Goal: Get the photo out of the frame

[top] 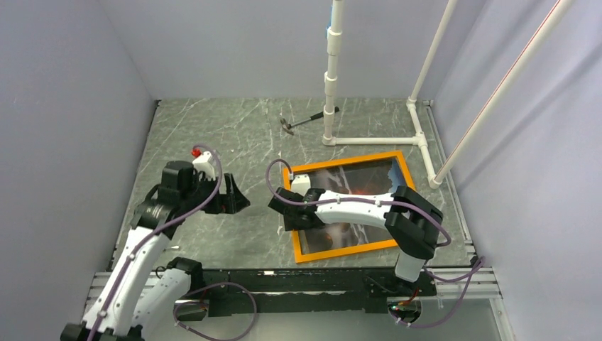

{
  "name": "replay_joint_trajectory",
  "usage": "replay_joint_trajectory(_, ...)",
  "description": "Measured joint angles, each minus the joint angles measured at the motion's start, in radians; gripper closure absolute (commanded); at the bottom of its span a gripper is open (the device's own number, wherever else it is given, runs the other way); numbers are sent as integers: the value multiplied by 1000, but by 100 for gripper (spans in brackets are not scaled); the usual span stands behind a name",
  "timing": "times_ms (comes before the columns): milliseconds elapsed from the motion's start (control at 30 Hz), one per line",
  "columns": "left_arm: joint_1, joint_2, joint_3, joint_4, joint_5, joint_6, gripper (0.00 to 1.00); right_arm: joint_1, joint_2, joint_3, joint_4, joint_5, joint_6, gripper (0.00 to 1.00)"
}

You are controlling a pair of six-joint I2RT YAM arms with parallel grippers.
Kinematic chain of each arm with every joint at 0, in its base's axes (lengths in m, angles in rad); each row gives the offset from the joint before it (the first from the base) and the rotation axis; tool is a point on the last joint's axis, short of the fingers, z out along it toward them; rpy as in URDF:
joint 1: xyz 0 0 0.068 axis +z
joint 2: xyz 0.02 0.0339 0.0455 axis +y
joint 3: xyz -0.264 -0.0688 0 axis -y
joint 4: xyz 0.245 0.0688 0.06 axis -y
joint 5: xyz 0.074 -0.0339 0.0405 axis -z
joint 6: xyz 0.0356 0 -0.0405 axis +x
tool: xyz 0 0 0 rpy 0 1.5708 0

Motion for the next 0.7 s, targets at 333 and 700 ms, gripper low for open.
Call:
replay_joint_trajectory(333, 0, -102, -137, 6, 70, -89, 7, 61, 120, 93, -33, 68, 50, 65)
replay_joint_trajectory(700, 0, -193, -241, 113, 130, -204, 8, 76, 143, 209, -177, 105, 87, 100)
